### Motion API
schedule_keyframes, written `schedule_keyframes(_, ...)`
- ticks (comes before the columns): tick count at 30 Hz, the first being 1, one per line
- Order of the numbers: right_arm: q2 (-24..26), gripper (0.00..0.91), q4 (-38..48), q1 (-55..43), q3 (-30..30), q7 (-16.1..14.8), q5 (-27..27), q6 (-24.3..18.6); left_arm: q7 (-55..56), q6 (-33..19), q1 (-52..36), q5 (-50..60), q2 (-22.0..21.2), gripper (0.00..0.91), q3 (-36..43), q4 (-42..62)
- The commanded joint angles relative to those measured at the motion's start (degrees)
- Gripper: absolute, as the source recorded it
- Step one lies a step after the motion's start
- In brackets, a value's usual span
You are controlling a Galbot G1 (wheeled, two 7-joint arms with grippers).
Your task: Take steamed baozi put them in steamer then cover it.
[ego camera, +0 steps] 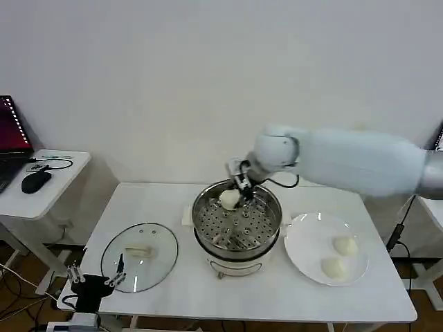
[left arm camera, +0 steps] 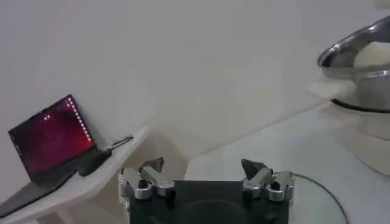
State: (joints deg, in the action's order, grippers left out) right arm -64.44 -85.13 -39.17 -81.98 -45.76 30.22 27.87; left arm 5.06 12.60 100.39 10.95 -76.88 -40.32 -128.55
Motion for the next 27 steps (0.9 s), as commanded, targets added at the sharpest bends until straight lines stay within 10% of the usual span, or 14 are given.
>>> schedule_keyframes(1,-8.8,0.564,5.0,3.1,-3.2,1.8,3.9,3.7,0.0,0.0,-0.4,-0.1,-0.1,0.907,-0.2,0.0)
schedule_keyframes(21,-11.8,0.584,11.2,7.8,-1.6,2.5,0.5,4.7,0.0,-0.3,0.4,0.0,-0.6,0.907,-0.1,-0.4)
schedule_keyframes(24,-11.7,0.877,11.3,8.3,-1.6,2.4,0.4,4.5,0.1,-0.3,0.4,0.0,-0.7,0.907,-0.1,-0.4)
schedule_keyframes(27,-11.5,0.907,11.3,8.8,-1.5,2.3,0.2,4.2,0.0,-0.3,0.3,0.1,-0.8,0.907,0.1,-0.6)
